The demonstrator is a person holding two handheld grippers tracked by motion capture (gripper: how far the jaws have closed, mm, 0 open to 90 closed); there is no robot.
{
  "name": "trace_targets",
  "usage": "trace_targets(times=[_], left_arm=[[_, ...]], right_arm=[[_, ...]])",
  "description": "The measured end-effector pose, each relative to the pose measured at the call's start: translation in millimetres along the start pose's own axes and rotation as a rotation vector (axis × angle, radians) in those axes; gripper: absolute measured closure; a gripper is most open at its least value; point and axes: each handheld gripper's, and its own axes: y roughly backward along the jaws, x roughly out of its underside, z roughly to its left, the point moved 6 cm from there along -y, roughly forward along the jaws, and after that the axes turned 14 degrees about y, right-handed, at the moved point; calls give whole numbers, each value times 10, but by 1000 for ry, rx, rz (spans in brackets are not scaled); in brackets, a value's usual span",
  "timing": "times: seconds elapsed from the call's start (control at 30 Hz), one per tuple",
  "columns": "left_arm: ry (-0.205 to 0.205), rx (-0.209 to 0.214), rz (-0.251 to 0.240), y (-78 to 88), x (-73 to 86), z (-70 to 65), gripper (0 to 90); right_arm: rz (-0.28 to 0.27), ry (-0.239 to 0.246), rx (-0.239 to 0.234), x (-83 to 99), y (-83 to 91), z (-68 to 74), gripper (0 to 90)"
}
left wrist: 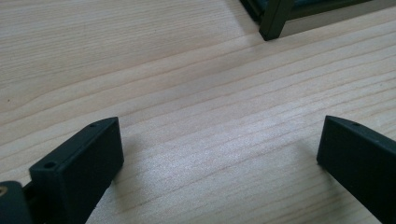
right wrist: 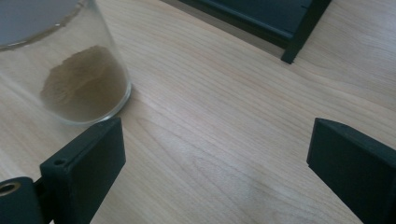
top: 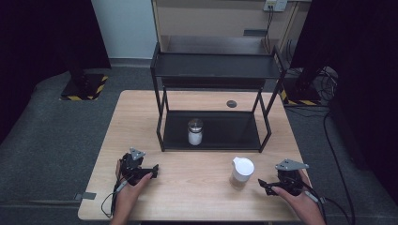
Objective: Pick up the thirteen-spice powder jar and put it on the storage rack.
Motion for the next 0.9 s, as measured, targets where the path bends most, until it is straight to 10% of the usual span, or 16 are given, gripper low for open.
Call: trace_targets(times=[0.9], left_arm=[[0, 0, 0, 0, 0, 0, 0]], right_arm=[[-24, 130, -124, -97, -54, 129, 48]])
